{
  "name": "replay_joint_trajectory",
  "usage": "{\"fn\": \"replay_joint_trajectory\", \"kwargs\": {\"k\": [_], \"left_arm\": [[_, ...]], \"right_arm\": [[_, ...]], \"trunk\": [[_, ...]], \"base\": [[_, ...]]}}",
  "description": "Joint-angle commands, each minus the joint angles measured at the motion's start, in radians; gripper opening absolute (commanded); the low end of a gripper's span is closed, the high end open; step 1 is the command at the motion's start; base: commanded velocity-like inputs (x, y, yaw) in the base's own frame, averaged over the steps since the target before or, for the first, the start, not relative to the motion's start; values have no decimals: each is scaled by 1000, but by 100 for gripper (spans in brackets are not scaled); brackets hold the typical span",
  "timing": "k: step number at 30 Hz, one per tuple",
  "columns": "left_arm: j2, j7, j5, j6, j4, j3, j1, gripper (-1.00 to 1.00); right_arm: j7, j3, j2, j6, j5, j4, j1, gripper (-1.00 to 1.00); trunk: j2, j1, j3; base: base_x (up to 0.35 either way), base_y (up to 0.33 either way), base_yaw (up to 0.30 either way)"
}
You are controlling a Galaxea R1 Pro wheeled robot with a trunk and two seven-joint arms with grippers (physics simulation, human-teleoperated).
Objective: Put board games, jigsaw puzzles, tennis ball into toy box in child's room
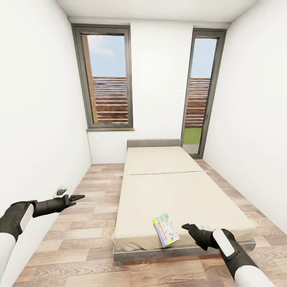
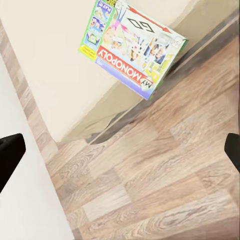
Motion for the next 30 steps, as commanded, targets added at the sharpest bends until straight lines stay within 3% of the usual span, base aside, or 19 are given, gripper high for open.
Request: {"fn": "replay_joint_trajectory", "kwargs": {"k": [1,7,14,19,30], "left_arm": [[0,-1,4,8,0,1,-1,100],[1,-3,5,22,0,4,-1,100],[0,-5,9,77,0,7,-1,100],[-2,-15,18,93,-1,7,-2,100],[-2,-130,26,107,-2,4,-2,100]], "right_arm": [[7,-6,-4,-2,-10,22,-8,100],[136,-15,-23,-21,-6,118,-43,100],[261,-18,-31,-19,-6,143,-52,100],[305,-20,-31,-18,-8,148,-52,100],[334,-70,-28,-26,-9,150,-46,100]], "trunk": [[-1,0,-1],[-1,0,-1],[-1,0,-1],[-1,0,-1],[-1,0,-1]], "base": [[0,0,0],[0,0,0],[0,0,0],[0,0,0],[0,0,0]]}}
